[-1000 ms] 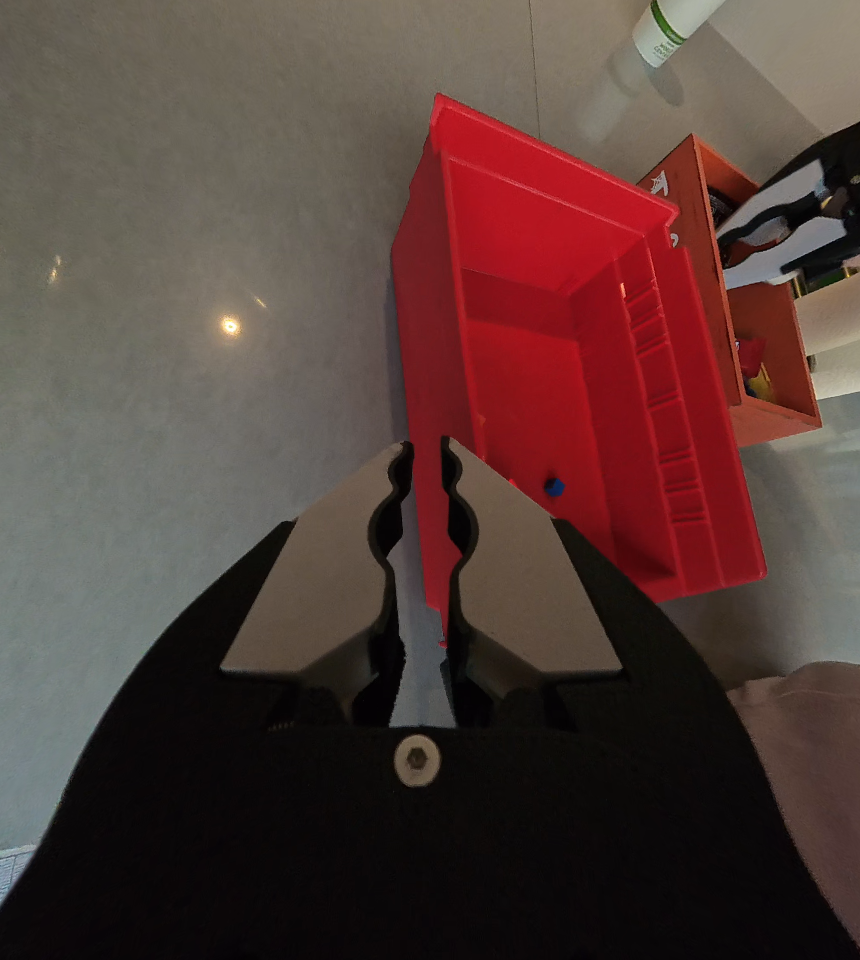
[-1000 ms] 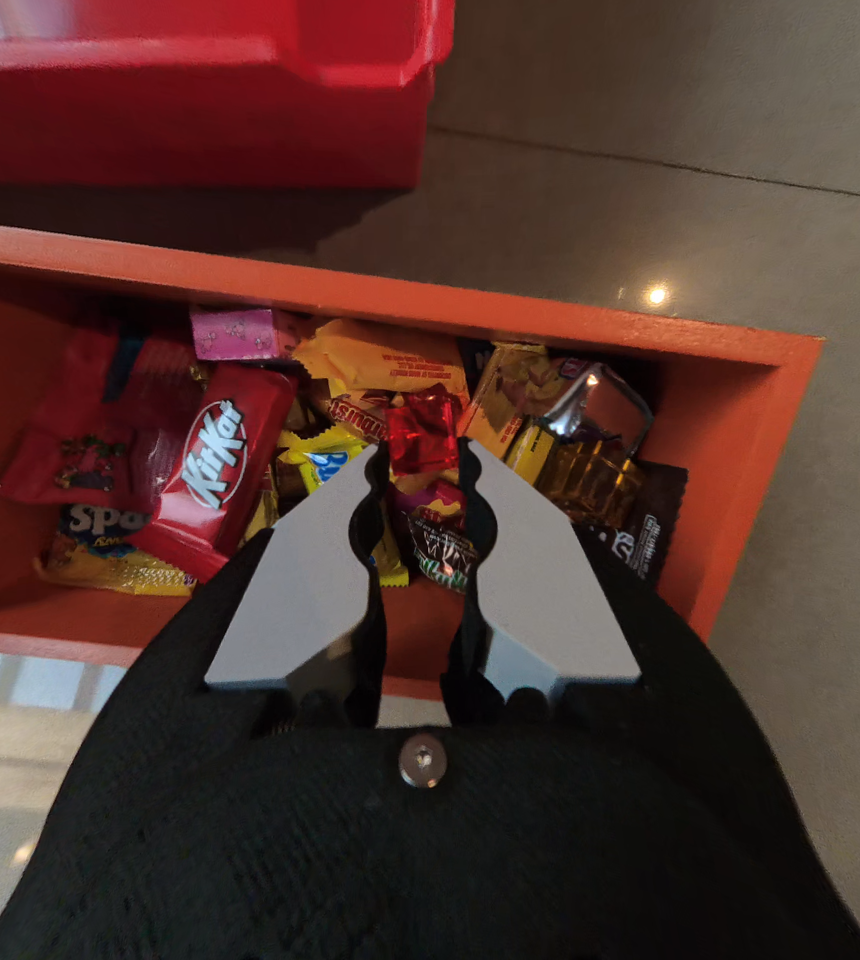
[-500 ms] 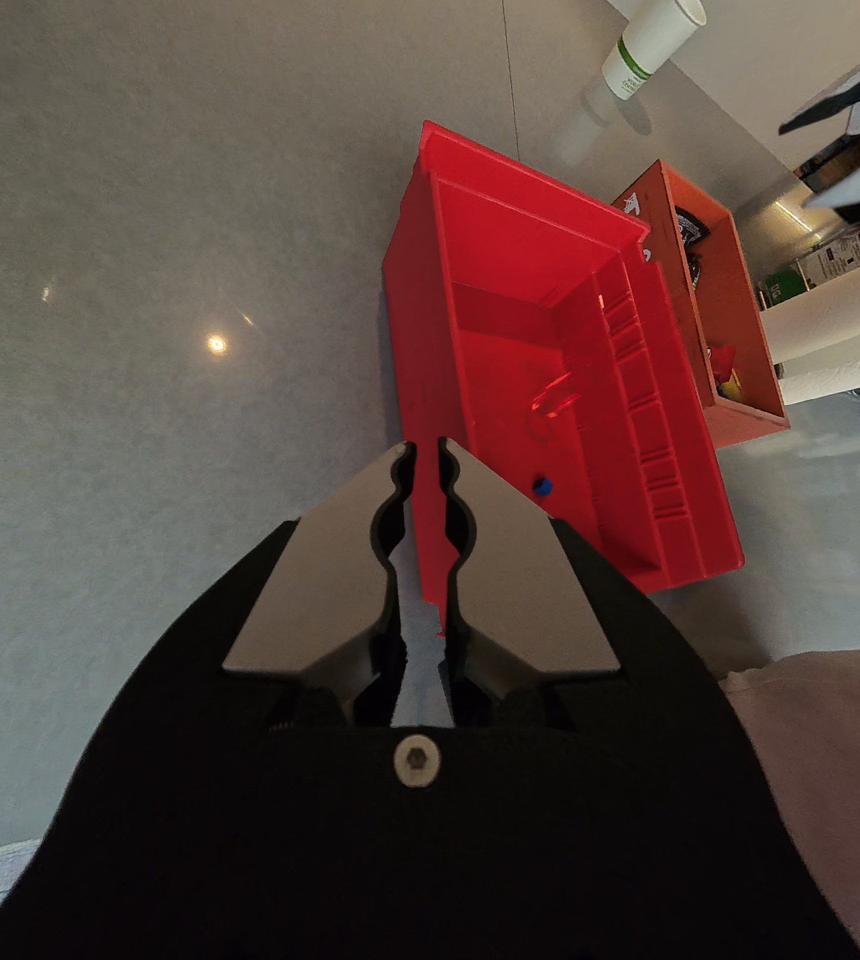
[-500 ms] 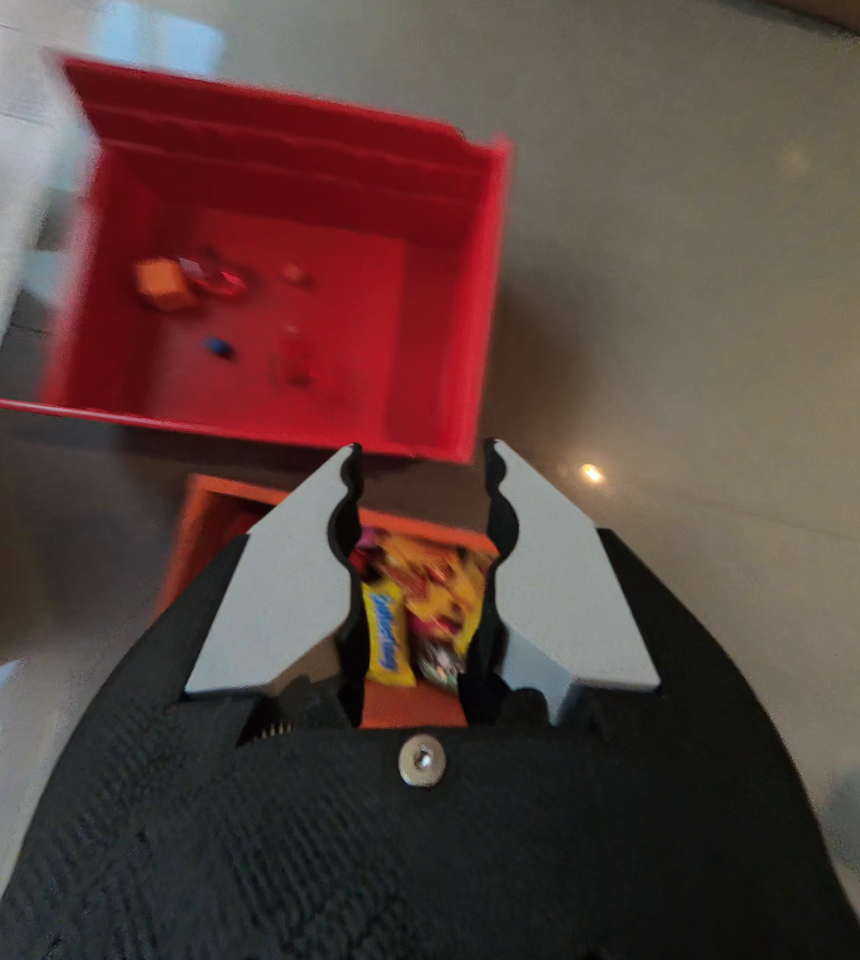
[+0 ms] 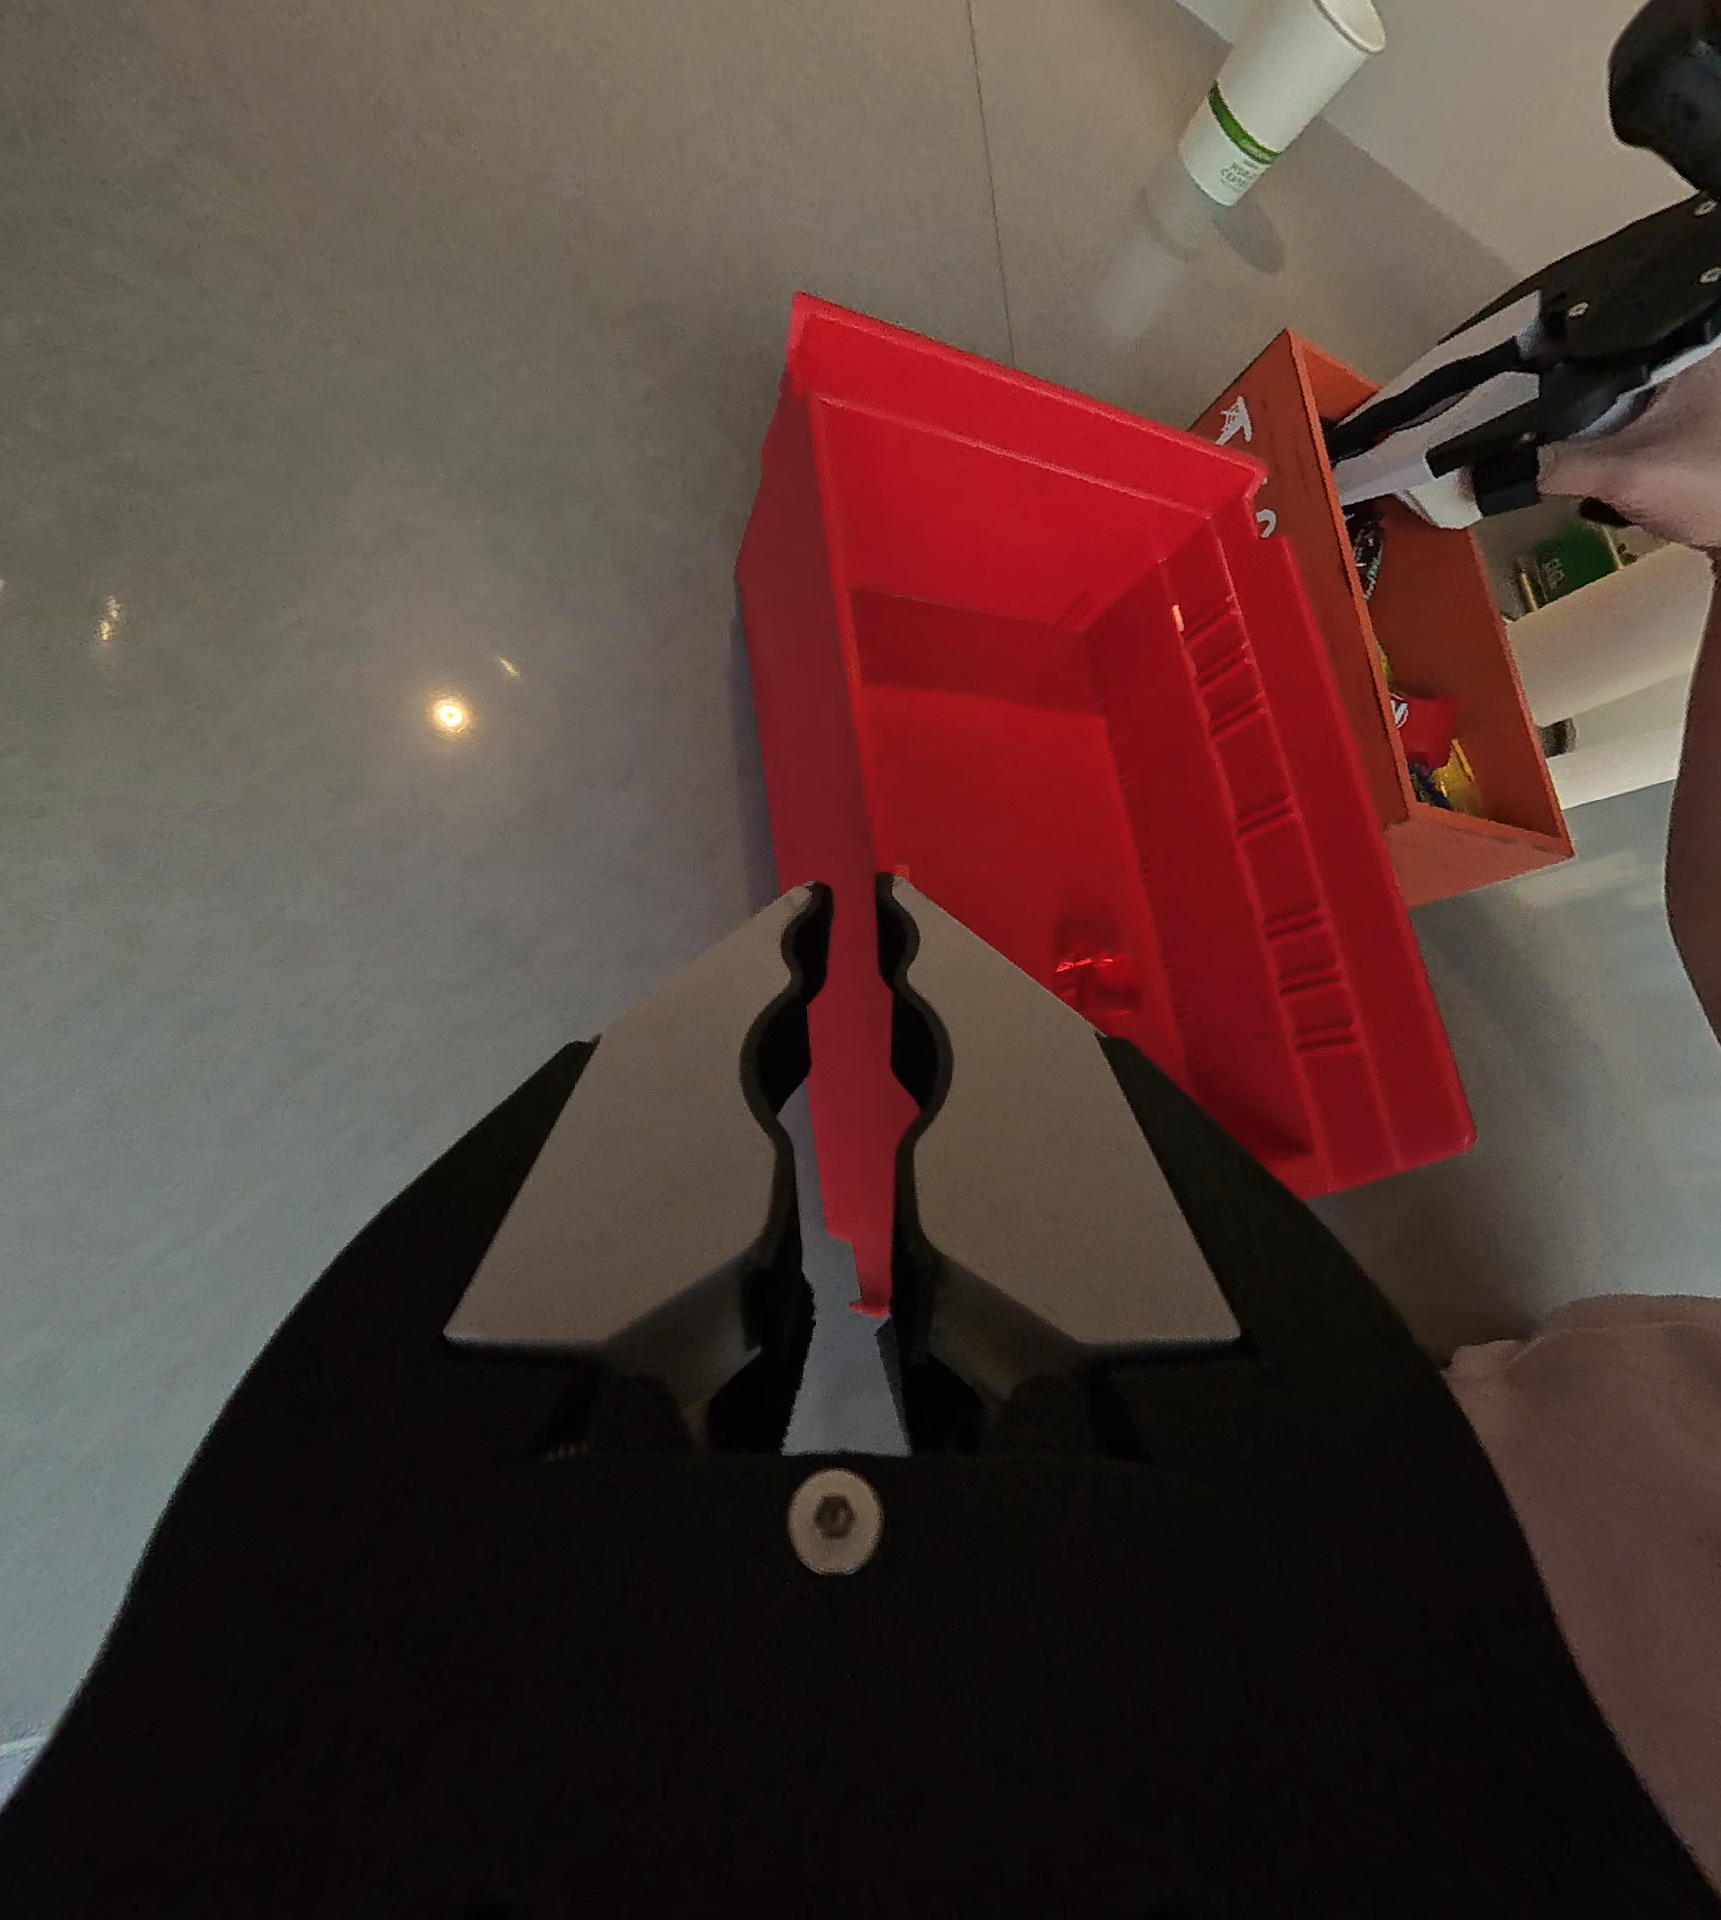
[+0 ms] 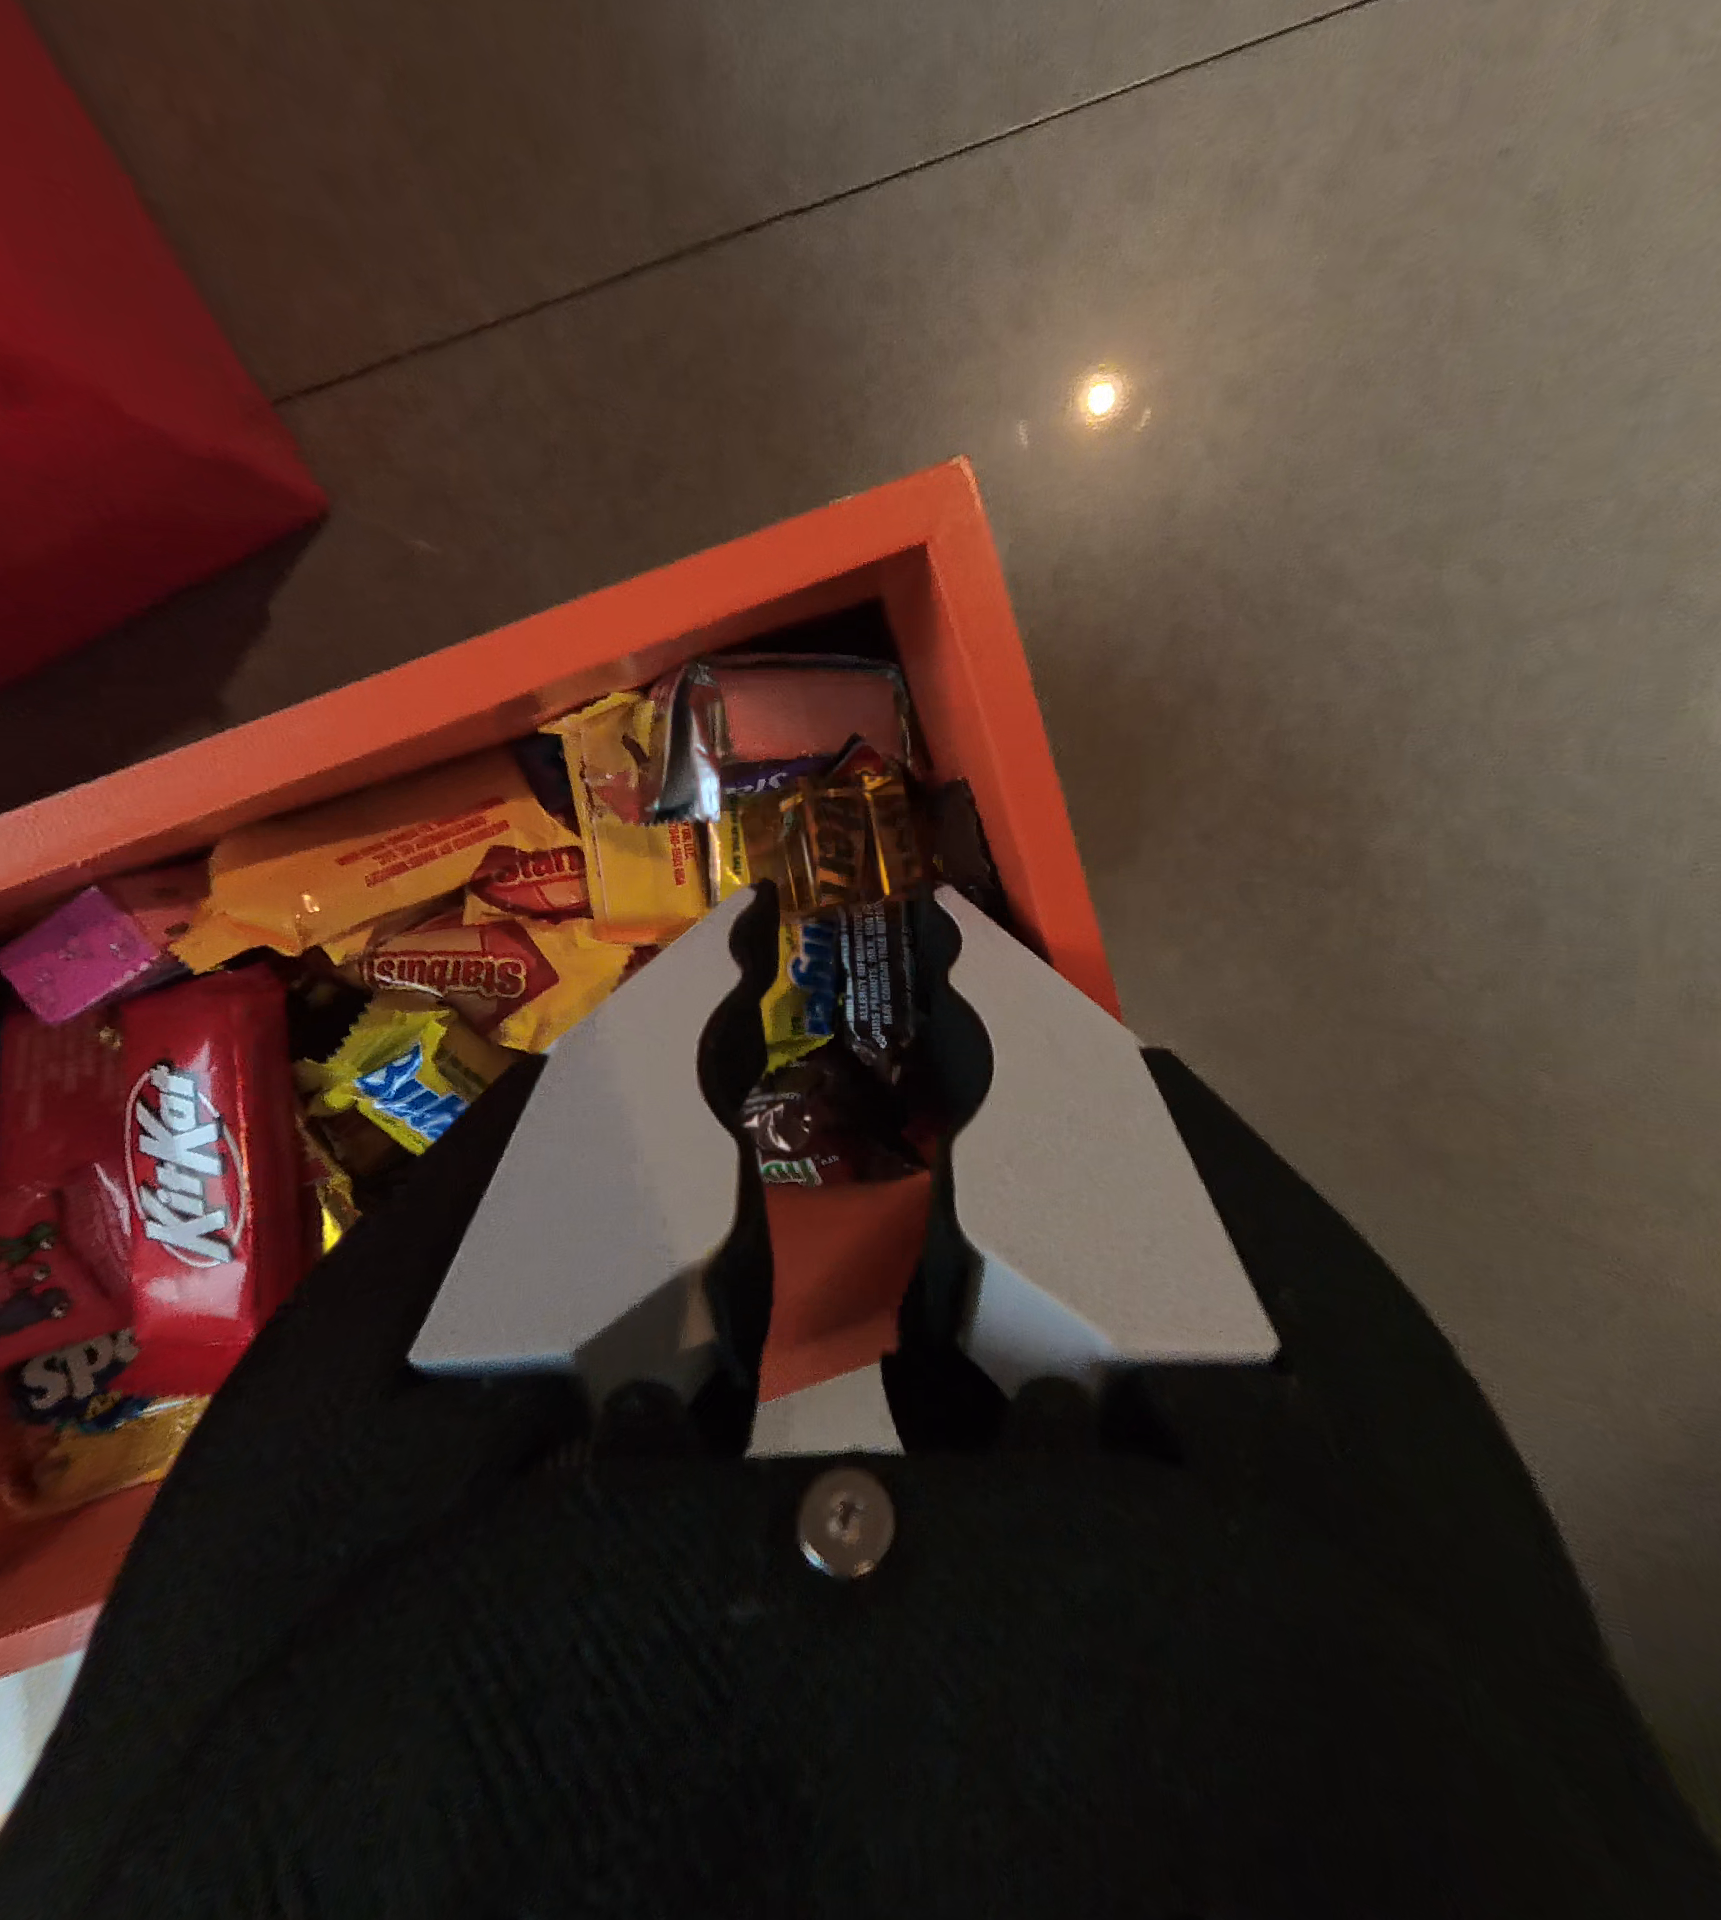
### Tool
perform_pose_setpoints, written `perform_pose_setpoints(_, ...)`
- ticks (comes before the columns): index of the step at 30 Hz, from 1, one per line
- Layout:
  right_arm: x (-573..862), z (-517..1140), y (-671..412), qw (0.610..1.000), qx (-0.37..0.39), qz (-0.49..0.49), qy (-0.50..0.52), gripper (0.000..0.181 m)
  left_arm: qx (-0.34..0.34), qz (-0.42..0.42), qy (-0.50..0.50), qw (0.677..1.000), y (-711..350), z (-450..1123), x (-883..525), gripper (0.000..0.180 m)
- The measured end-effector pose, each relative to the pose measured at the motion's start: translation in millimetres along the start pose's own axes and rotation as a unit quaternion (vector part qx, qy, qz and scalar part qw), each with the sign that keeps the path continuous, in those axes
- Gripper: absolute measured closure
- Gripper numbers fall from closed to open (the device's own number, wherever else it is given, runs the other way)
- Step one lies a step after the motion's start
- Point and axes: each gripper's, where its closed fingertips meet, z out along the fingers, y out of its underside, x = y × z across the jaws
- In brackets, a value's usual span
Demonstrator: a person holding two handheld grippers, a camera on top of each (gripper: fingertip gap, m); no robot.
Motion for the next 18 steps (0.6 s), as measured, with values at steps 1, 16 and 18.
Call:
perform_pose_setpoints(1, -1, 0, -1, 1.0, 0.004, 0.005, -0.007, 0.157, 0.0, 0.001, 0.005, 1.0, -1, 2, 3, 0.173)
perform_pose_setpoints(16, -30, -136, 18, 0.956, 0.289, 0.021, 0.047, 0.16, -0.095, 0.385, 0.152, 0.905, -57, 140, 212, 0.165)
perform_pose_setpoints(18, -40, -160, 35, 0.946, 0.317, 0.021, 0.06, 0.16, -0.096, 0.499, 0.125, 0.852, -63, 180, 248, 0.164)
